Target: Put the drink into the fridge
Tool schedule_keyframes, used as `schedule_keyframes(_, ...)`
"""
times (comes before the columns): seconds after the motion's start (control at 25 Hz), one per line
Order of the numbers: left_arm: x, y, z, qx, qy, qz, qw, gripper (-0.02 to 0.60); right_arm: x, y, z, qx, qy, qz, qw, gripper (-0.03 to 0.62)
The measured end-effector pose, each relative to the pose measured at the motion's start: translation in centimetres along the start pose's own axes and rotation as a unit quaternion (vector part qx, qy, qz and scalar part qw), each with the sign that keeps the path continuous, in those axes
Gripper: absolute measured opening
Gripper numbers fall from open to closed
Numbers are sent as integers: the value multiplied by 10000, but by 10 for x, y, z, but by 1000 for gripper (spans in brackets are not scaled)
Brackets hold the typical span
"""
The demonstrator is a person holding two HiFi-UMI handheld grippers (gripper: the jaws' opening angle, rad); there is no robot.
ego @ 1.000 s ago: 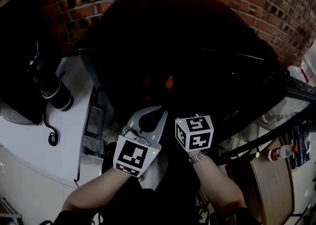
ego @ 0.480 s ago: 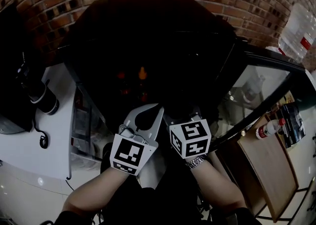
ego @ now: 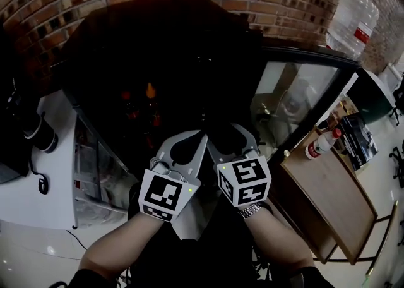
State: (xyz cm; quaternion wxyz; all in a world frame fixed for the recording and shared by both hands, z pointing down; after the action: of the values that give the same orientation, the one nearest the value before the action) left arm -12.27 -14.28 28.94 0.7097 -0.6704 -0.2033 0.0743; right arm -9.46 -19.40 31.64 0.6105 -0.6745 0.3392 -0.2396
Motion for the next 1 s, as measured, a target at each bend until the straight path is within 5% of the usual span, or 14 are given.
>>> schedule_keyframes(0.52,83,22,-54,215,-923,-24,9955,5,87,-10,85,-71,-1094,-62,9940,239)
schedule_keyframes(1.0,173,50,-114,457,-1876,-64,9812,5,187,-30,176,-250,-2422,-229,9696,241)
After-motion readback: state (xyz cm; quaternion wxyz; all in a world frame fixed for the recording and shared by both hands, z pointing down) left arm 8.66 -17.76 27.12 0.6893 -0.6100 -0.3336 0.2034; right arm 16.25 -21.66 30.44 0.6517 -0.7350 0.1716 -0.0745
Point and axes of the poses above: the fingertips, and each gripper's own axes: z backward along the fingers, x to its right, y out of its top, the point moved 2 cm from there along z, backward along the fingers, and after that the axes turned 3 degrees about -y, right-handed, at the moved point
